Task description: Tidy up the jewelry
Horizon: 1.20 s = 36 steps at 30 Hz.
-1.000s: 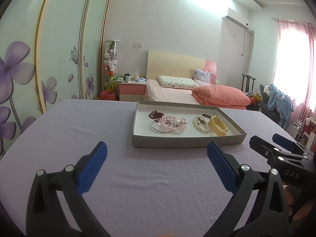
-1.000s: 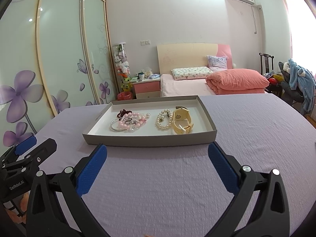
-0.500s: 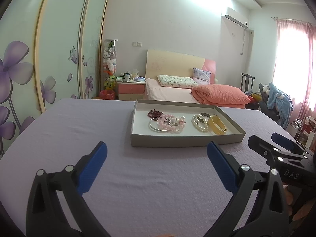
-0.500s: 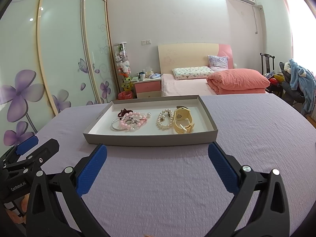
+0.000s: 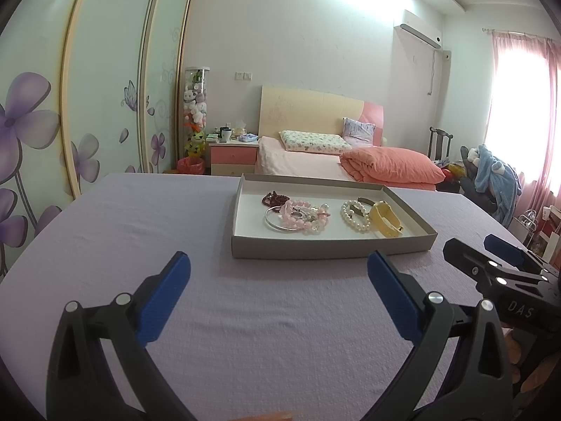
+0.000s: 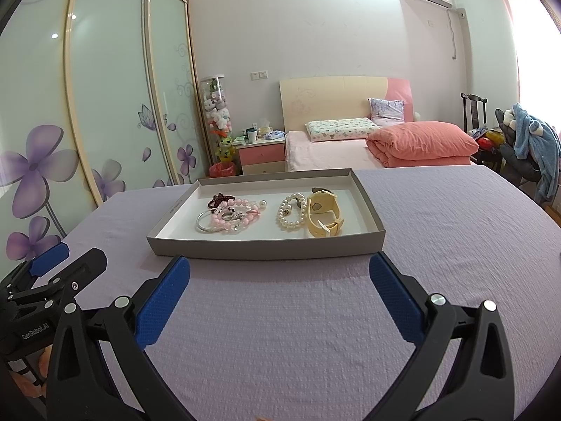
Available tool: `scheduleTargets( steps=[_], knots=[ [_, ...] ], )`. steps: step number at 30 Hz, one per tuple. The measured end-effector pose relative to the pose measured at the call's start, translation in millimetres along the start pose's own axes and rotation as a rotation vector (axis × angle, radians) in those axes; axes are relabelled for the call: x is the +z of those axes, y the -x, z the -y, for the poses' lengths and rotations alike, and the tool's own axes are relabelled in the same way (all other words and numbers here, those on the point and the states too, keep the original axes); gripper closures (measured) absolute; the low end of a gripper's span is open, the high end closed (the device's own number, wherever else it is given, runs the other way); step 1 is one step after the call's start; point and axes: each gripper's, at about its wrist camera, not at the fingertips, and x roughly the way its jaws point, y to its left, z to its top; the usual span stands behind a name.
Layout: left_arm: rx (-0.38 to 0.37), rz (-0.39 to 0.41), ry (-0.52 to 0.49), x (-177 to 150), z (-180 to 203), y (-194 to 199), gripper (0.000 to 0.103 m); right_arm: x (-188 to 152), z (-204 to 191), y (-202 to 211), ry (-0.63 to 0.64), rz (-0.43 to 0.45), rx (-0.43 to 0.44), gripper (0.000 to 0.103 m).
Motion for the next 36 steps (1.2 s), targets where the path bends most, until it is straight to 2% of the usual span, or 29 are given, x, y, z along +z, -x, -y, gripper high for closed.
scheduleTargets(
  steps=[36],
  knots=[
    [-0.006,-0.006,-0.007,3.8,2.3,-3.7,0.004,-0.1,1.0,0.7,-0.001,-0.001,0.002,0.002]
  ],
)
